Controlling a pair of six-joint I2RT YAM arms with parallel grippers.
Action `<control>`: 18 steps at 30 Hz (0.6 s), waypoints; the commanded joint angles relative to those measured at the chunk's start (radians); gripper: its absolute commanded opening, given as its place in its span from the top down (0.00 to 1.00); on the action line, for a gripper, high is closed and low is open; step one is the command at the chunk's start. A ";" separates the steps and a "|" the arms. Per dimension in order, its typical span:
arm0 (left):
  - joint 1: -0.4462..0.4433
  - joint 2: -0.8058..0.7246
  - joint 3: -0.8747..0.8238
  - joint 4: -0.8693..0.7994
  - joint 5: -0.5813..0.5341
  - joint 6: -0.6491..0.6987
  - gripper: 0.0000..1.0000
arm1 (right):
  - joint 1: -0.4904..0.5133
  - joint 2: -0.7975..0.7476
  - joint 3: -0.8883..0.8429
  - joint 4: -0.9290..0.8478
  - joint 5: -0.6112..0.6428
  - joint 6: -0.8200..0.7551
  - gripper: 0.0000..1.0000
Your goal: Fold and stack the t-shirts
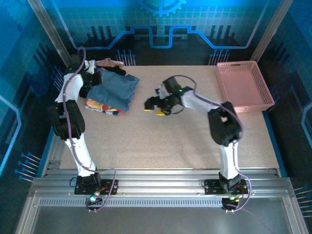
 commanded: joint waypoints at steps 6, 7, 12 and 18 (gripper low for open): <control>0.092 0.167 0.190 0.022 0.129 -0.159 0.45 | 0.059 0.523 0.729 -0.075 0.068 0.250 0.09; 0.100 0.161 0.188 0.035 0.149 -0.182 0.40 | 0.059 0.572 0.801 -0.074 0.069 0.272 0.09; 0.155 0.093 0.104 0.084 0.224 -0.294 0.12 | 0.066 0.703 0.935 0.046 0.113 0.389 0.09; 0.283 -0.005 -0.198 0.293 0.298 -0.387 0.02 | 0.091 0.777 0.998 0.130 0.150 0.456 0.08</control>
